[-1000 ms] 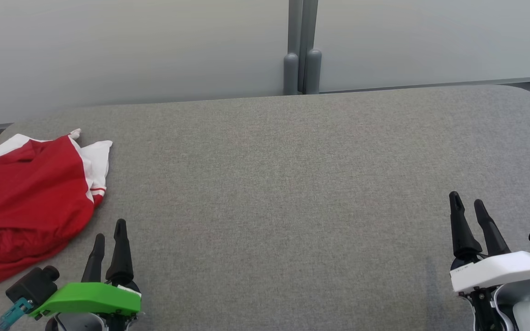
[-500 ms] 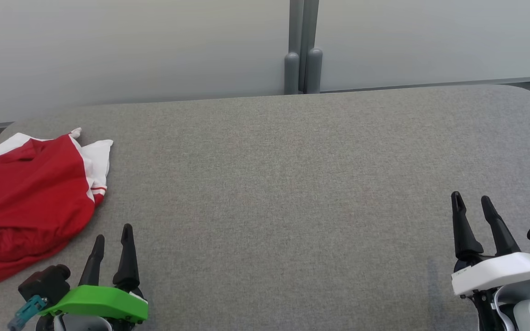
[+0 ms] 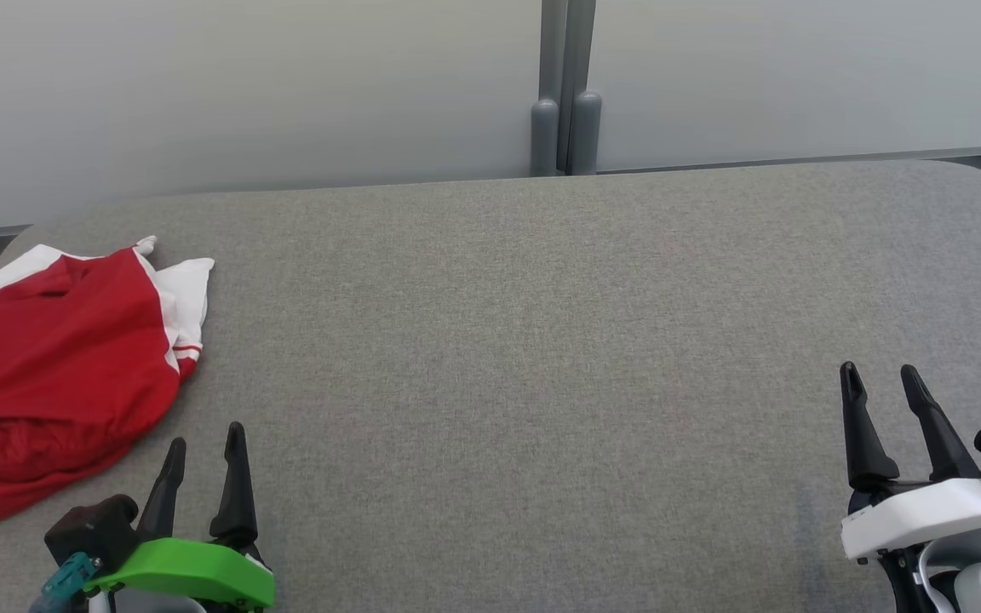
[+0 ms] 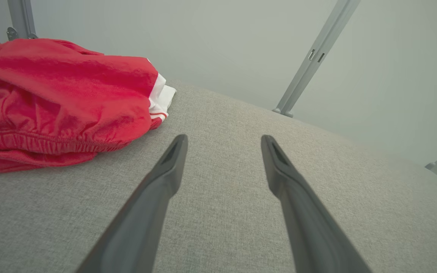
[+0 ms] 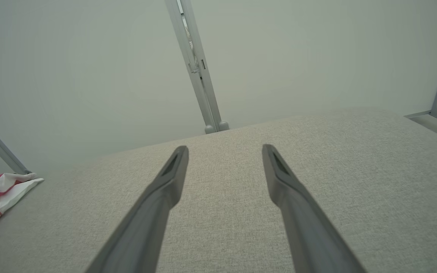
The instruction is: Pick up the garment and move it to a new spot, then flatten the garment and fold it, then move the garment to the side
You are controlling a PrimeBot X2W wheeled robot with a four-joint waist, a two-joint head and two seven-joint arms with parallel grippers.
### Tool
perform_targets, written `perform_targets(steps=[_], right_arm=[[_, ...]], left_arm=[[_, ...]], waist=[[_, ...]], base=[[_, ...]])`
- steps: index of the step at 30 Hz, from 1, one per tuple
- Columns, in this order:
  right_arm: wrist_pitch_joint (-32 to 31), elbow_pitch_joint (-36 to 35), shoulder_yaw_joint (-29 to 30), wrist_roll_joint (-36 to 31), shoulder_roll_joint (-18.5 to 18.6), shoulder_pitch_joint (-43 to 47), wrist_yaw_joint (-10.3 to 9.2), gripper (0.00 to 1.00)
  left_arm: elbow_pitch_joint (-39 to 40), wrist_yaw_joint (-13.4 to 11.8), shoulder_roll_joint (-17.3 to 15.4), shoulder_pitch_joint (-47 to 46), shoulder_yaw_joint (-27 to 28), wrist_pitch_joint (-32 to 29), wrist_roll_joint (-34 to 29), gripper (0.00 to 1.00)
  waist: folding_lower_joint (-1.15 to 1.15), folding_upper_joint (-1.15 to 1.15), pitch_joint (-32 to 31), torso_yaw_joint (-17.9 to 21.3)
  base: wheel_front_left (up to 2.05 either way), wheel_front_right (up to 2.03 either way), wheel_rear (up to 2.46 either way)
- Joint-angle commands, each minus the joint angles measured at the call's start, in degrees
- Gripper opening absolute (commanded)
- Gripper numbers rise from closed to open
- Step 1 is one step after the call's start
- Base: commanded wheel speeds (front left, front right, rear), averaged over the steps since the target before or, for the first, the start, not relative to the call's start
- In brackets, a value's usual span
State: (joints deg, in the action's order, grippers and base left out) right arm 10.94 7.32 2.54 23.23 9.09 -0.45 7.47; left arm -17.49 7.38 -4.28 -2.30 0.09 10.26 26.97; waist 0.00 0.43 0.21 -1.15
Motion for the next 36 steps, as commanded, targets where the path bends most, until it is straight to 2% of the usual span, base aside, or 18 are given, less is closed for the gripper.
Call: perform_targets(steps=[1,14,36], right_arm=[[0.5,-0.6,0.1,-1.4,0.5,0.2,0.03,1.0],[2.3,-0.8,0.8,-5.8,1.1,1.1,0.03,1.0],[4.3,1.9,-0.4,-7.6,1.1,1.5,0.03,1.0]], left_arm=[[0.3,0.2,-0.5,0.4,0.0,0.6,-1.6,1.0],[-0.3,0.2,-1.4,0.3,-1.3,2.6,-8.5,1.0],[-1.7,0.2,-1.9,1.0,-1.9,5.0,-16.1,1.0]], waist=[[0.0,-0.3,-0.1,0.0],[0.0,-0.36,-0.3,0.4],[0.0,-0.43,-0.8,-0.1]], base=[[0.0,0.0,0.0],[0.0,0.0,0.0],[0.0,0.0,0.0]])
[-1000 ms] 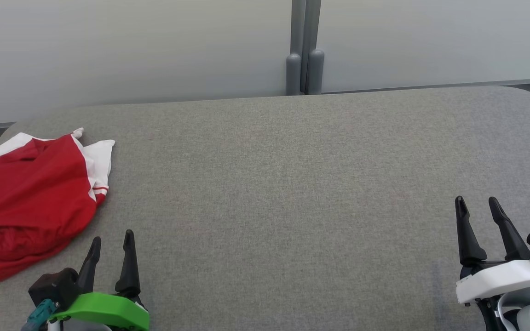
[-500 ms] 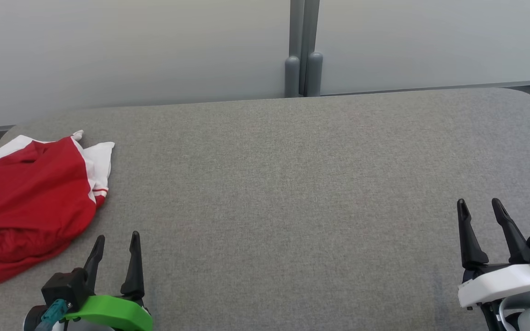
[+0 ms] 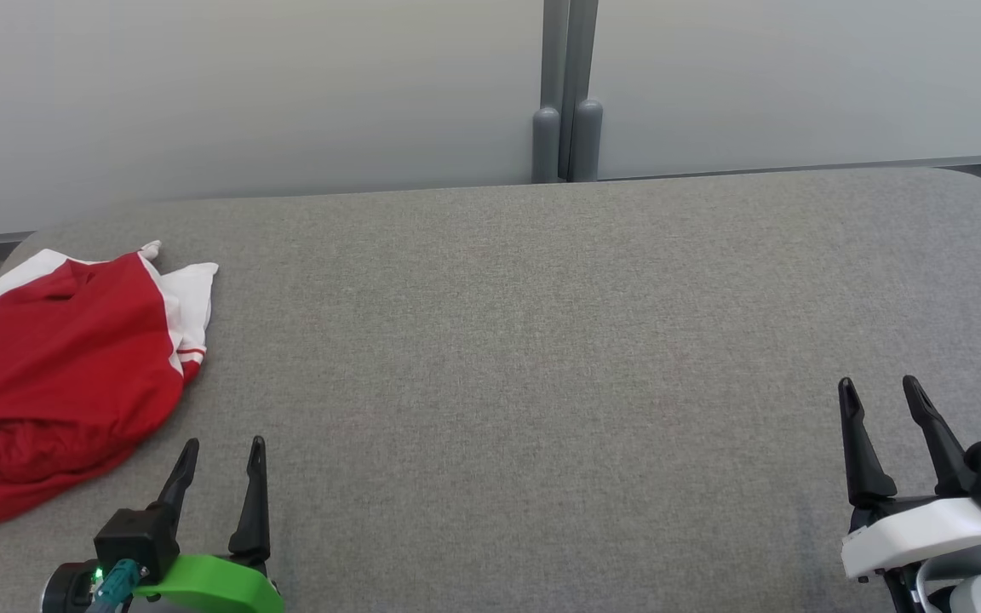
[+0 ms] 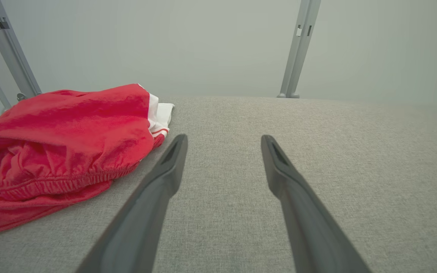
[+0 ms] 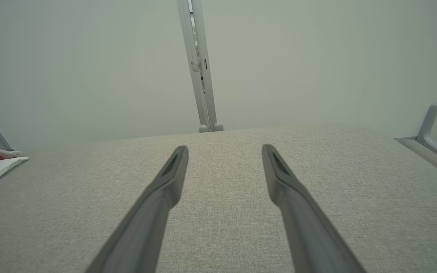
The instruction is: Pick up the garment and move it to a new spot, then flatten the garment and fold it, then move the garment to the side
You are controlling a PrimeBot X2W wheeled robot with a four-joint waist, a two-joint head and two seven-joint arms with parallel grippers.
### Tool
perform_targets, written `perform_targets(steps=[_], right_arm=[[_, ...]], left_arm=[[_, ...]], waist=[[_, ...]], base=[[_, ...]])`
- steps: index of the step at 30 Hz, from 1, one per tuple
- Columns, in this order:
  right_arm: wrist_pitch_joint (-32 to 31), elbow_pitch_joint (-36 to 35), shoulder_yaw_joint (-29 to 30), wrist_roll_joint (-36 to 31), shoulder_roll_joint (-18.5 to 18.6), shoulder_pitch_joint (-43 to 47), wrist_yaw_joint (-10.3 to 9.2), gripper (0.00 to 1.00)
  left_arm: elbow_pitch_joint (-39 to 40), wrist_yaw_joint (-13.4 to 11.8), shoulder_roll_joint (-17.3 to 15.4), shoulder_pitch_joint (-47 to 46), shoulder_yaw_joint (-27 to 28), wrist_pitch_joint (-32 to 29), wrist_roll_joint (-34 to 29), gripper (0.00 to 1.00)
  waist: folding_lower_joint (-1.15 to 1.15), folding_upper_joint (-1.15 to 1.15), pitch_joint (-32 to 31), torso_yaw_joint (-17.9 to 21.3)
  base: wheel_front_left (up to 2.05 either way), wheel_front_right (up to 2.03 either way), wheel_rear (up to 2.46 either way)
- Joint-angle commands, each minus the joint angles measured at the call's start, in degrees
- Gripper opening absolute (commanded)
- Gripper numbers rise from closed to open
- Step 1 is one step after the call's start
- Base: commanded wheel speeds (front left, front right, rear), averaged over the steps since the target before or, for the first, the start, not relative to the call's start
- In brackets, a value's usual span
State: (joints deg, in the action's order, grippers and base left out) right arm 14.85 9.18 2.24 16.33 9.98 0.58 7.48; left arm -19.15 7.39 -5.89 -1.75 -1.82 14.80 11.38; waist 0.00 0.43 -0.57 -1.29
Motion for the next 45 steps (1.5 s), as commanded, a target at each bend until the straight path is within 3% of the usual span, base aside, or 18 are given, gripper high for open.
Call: perform_targets(steps=[1,34,45], right_arm=[[0.5,0.1,-0.1,-0.9,0.2,0.5,0.02,1.0],[0.4,0.8,-0.2,-0.2,0.8,0.4,0.02,1.0],[0.4,-0.1,-1.0,-0.5,1.5,1.2,0.02,1.0]], left_arm=[[-0.2,0.2,-0.3,0.4,0.0,0.6,-0.8,1.0],[-0.4,0.2,-0.2,-0.1,0.5,0.4,0.5,1.0],[0.2,0.2,-0.1,0.2,1.4,0.4,0.5,1.0]], waist=[[0.0,-0.43,0.0,0.0],[0.0,-0.43,0.1,-0.6],[0.0,-0.43,-0.6,-5.6]], base=[[0.0,0.0,0.0],[0.0,0.0,0.0],[0.0,0.0,0.0]])
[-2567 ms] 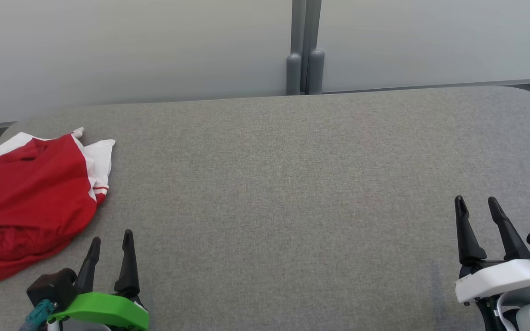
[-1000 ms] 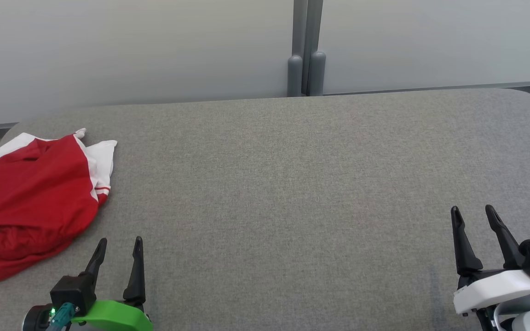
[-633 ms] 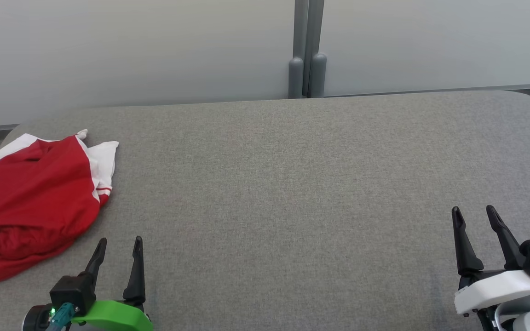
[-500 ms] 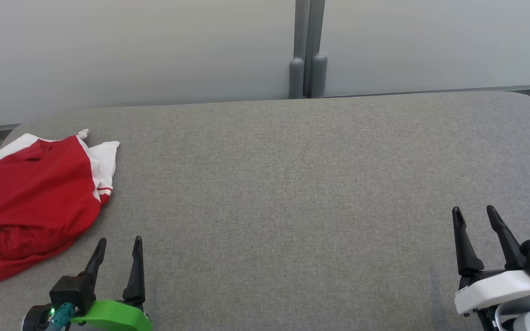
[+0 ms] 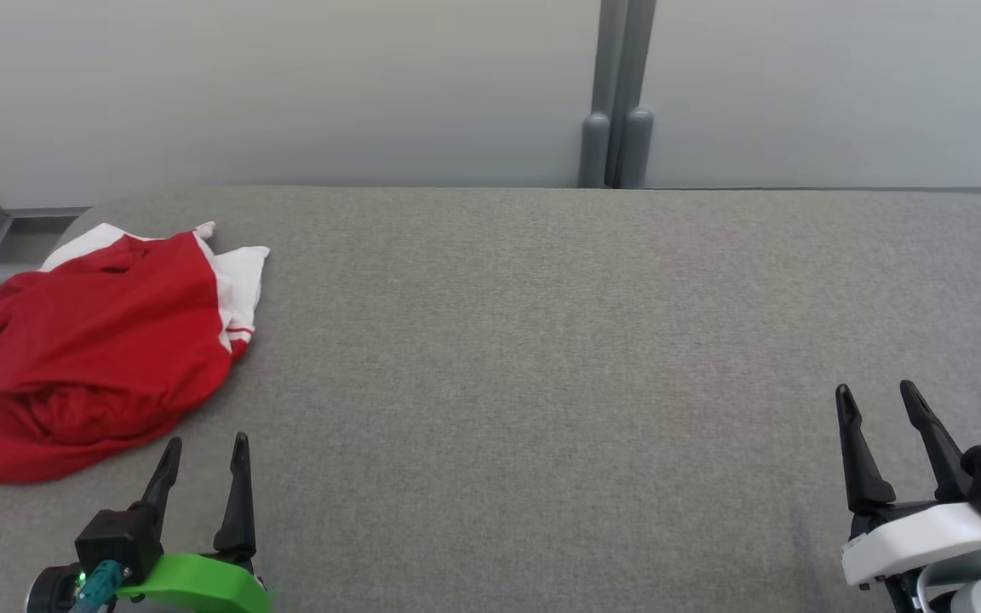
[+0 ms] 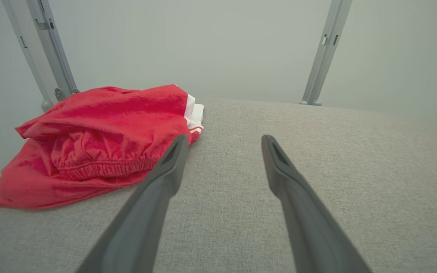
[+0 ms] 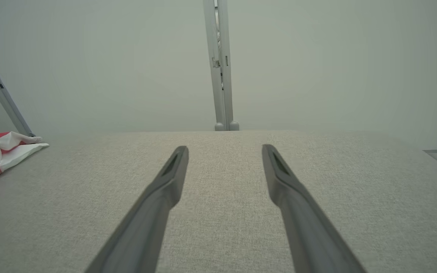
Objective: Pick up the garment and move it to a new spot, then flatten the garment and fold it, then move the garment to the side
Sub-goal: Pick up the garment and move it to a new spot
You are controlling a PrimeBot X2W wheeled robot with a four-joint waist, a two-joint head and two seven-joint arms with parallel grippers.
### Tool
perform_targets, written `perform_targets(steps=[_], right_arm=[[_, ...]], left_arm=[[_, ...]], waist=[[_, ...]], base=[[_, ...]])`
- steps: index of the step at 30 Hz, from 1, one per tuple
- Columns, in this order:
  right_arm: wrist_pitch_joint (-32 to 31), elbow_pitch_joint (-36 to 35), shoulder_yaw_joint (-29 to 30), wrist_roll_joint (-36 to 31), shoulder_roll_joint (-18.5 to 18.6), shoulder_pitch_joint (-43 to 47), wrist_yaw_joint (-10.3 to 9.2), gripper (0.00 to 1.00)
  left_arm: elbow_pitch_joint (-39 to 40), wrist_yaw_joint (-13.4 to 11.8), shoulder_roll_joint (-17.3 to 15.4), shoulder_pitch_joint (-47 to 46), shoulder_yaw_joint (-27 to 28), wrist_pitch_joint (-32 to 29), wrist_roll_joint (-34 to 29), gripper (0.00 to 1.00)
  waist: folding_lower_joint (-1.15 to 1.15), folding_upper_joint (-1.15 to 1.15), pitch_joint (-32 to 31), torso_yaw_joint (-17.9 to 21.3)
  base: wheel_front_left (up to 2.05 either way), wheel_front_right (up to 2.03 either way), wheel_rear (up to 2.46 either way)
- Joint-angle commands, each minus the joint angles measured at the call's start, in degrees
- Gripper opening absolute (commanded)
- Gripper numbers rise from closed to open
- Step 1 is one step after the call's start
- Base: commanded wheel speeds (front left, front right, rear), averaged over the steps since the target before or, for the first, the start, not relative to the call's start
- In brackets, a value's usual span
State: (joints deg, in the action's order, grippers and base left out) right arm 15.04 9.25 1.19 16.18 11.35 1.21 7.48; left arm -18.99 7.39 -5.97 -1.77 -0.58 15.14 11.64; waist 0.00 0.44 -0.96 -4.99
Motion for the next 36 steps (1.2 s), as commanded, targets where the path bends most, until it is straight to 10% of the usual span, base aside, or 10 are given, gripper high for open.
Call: perform_targets(steps=[1,17,36], right_arm=[[0.2,-0.3,-0.2,-0.3,0.0,0.5,0.02,1.0],[0.2,-1.1,-4.9,-0.8,-1.4,-2.4,0.02,1.0],[0.2,-1.2,-8.3,-0.3,-1.1,-1.9,0.01,1.0]], left_arm=[[0.1,0.2,0.1,0.4,0.5,0.0,0.3,1.0],[1.2,-0.3,0.1,2.9,5.2,0.0,-0.1,1.0],[1.9,0.0,0.7,2.8,6.3,0.0,-0.6,1.0]], waist=[[0.0,-0.44,-0.2,-2.8],[0.0,-0.44,-1.2,-19.2],[0.0,-0.44,-1.4,-22.4]], base=[[0.0,0.0,0.0],[0.0,0.0,0.0],[0.0,0.0,0.0]])
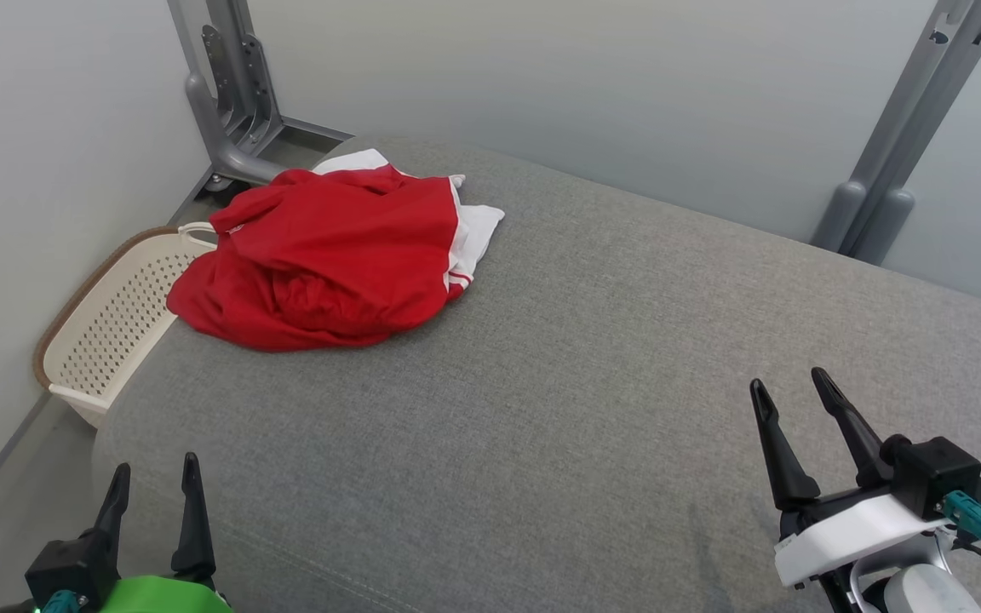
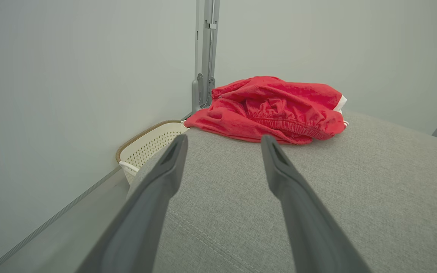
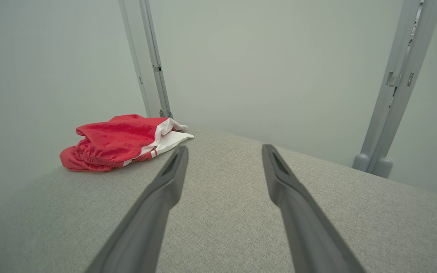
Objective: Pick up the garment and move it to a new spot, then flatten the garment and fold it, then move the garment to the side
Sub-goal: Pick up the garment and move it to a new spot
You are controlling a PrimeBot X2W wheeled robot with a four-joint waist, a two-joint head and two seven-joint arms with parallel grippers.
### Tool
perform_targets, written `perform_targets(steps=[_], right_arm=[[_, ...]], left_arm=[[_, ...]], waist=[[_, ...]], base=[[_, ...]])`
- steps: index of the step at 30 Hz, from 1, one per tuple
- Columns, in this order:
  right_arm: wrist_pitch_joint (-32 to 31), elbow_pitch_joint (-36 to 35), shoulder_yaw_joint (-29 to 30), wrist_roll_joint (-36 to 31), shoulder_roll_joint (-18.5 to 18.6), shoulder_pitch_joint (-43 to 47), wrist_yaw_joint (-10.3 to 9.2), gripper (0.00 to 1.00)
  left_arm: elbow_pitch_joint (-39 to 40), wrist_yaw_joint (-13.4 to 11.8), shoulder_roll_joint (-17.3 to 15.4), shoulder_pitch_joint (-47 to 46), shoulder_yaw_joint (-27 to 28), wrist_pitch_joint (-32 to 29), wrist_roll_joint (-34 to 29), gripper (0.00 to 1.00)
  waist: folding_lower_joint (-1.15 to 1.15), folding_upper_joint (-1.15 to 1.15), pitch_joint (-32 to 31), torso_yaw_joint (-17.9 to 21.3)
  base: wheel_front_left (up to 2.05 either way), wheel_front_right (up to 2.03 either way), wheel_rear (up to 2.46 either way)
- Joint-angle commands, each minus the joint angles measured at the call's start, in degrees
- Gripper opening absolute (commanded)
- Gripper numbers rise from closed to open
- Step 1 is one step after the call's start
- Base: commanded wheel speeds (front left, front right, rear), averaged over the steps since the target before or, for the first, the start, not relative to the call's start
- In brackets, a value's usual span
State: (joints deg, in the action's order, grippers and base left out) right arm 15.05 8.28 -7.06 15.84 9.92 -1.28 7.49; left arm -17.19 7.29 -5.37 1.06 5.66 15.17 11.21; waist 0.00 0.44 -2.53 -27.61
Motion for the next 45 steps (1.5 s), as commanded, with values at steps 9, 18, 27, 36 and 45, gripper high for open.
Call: perform_targets(steps=[9,18,27,36,45], right_arm=[[0.2,-1.5,-0.3,-0.3,1.5,-1.4,0.0,1.0],[0.2,-4.7,-1.8,-1.1,5.5,-7.6,0.0,1.0],[0.2,-6.0,-3.2,-1.1,7.8,-12.0,0.0,1.0],[0.2,-6.6,-2.2,-1.0,6.7,-13.0,0.0,1.0],[0.2,-6.1,-1.4,-0.9,5.7,-11.8,0.0,1.0]], left_arm=[[-0.6,0.2,0.6,-7.0,-2.2,-3.2,1.9,1.0],[-5.6,-2.0,1.9,-25.8,-4.0,-20.2,8.4,1.0],[-19.0,-7.3,1.6,-42.1,-3.0,-31.3,12.1,1.0],[-30.4,-9.6,-0.6,-47.5,-3.2,-31.2,11.1,0.0],[-34.2,-6.8,-0.7,-49.5,-5.4,-28.5,10.4,0.0]], waist=[[0.0,-0.44,4.3,1.3],[0.0,-0.44,16.5,5.3],[0.0,-0.44,24.9,9.9],[0.0,-0.44,26.0,12.8],[0.0,-0.44,24.3,12.0]], base=[[0.0,0.0,0.0],[0.0,0.0,0.0],[0.0,0.0,0.0],[0.0,0.0,0.0],[0.0,0.0,0.0]])
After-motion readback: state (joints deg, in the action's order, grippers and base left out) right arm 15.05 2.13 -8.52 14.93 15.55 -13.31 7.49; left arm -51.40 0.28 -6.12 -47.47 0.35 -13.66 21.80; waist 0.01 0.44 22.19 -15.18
